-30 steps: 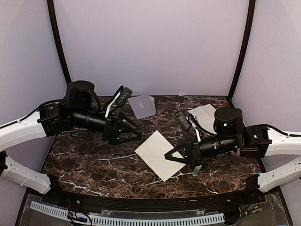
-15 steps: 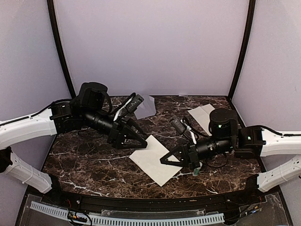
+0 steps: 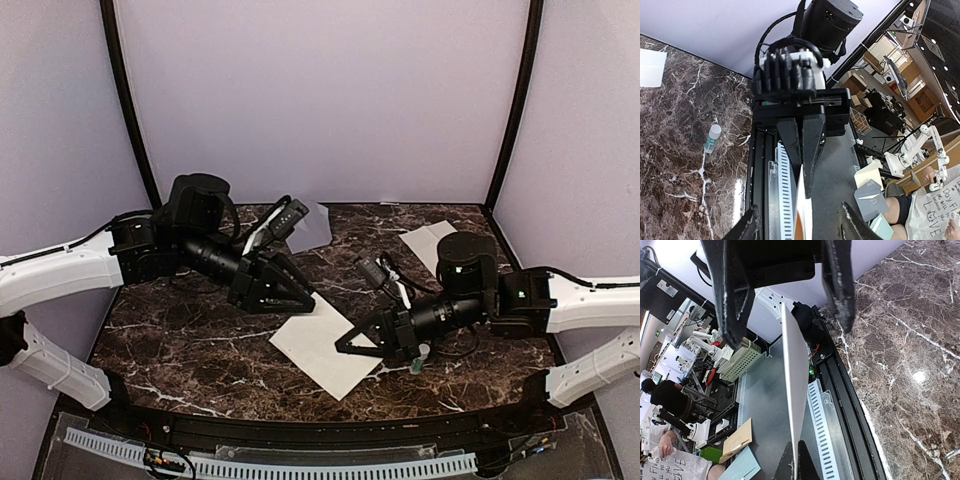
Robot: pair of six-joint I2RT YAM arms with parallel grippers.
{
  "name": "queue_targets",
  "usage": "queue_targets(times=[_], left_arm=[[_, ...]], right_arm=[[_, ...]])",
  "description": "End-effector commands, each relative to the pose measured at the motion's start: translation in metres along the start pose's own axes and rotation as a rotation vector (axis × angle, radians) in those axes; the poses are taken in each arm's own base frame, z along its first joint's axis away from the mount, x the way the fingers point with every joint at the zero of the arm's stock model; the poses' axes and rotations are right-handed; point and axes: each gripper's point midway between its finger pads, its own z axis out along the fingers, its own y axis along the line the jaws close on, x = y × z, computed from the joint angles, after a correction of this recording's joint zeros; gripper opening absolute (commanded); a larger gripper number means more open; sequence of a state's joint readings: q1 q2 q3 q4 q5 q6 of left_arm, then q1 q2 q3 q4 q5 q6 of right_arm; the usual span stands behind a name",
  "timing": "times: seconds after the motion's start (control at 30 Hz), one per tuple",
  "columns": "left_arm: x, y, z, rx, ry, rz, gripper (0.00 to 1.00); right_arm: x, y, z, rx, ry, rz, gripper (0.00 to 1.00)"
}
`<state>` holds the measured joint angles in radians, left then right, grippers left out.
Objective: Place the letter into the envelope and seal it
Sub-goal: Fold the letter.
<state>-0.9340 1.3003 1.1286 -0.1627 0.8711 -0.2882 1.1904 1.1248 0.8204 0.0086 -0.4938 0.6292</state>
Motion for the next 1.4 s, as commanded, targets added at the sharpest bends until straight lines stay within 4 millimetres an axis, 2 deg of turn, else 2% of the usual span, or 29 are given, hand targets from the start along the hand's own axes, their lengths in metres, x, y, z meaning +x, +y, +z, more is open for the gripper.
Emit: queue_targets(times=[0.0,0.07,0.13,0.23,0.5,0.6,0.73,0.77,0.8,0.83,0.97,1.0,1.07,1.23,1.3,1.37], left_arm=[[-0.009,-0.009,0.0,0.033,-0.017,0.028,0.43],[-0.009,-0.011,-0.001,0.035,-0.014,0.032,0.29],[-0.007,-0.01,-0.002,0.03,-0.012,0.033,0.23],[-0.003,-0.007,-0.002,0.016,-0.007,0.026,0.23],[0.007,-0.003,-0.004,-0.009,0.0,0.002,0.31],[0.008,-0.001,-0.006,-0.03,-0.003,0.0,0.3],[0.01,-0.004,-0.009,-0.032,-0.009,0.007,0.1],[0.01,-0.004,-0.009,-0.032,-0.008,0.006,0.03],[0.01,-0.005,-0.01,-0.031,-0.011,0.009,0.01],[0.01,-0.005,-0.011,-0.032,-0.011,0.008,0.0],[0.009,-0.008,-0.013,-0.031,-0.027,0.008,0.0],[0.009,-0.009,-0.013,-0.025,-0.028,0.003,0.0],[0.009,-0.01,-0.013,-0.015,-0.034,0.003,0.0],[0.007,-0.01,-0.012,-0.01,-0.038,-0.005,0.0],[0.007,-0.011,-0.012,-0.007,-0.036,-0.008,0.0],[0.008,-0.01,-0.011,-0.006,-0.033,-0.012,0.0]], right_arm=[[-0.009,0.011,0.005,-0.04,-0.007,-0.026,0.0],[-0.01,0.009,0.007,-0.033,-0.009,-0.025,0.0],[-0.012,0.009,0.008,-0.033,-0.015,-0.029,0.0],[-0.014,0.009,0.007,-0.033,-0.022,-0.037,0.0],[-0.016,0.01,0.011,-0.034,-0.013,-0.047,0.0],[-0.018,0.011,0.011,-0.036,-0.012,-0.051,0.0],[-0.019,0.011,0.011,-0.032,-0.019,-0.051,0.0],[-0.019,0.01,0.011,-0.031,-0.022,-0.05,0.0],[-0.02,0.011,0.011,-0.032,-0.028,-0.053,0.0],[-0.021,0.011,0.01,-0.035,-0.035,-0.055,0.04],[-0.03,0.017,0.008,-0.059,-0.088,-0.073,0.44],[-0.034,0.019,0.008,-0.066,-0.105,-0.08,0.51],[-0.039,0.018,0.009,-0.064,-0.126,-0.093,0.59],[-0.051,0.021,0.014,-0.07,-0.157,-0.12,0.61],[-0.054,0.019,0.015,-0.062,-0.171,-0.122,0.56],[-0.054,0.017,0.017,-0.058,-0.176,-0.119,0.44]])
